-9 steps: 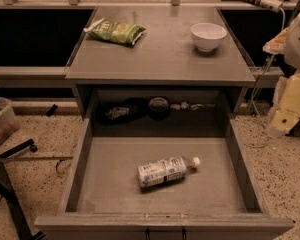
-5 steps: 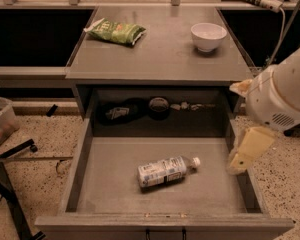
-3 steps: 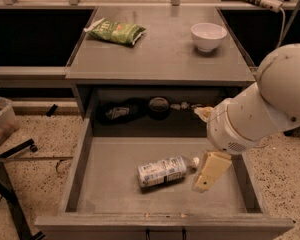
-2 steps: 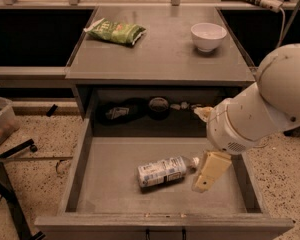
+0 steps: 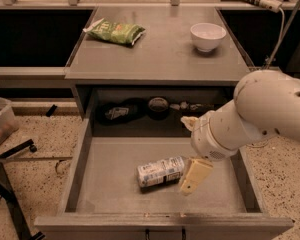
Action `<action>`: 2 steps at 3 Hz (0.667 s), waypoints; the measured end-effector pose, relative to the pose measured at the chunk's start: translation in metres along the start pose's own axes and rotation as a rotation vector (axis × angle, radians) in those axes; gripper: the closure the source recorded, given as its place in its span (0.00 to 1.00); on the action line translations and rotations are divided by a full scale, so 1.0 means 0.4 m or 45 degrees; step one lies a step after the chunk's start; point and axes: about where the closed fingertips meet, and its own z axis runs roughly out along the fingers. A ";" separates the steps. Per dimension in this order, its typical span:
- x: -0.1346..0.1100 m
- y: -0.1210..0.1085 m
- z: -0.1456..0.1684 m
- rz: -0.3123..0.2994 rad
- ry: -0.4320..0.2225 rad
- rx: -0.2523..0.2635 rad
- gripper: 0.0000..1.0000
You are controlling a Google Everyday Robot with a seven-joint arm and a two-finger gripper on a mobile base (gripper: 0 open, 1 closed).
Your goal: Pick blue plastic bottle from top drawer and place on counter
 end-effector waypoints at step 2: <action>-0.054 0.019 0.173 -0.070 -0.078 -0.095 0.00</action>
Offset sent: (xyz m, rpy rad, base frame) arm 0.0158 0.0784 -0.0825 0.0693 0.0604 0.1514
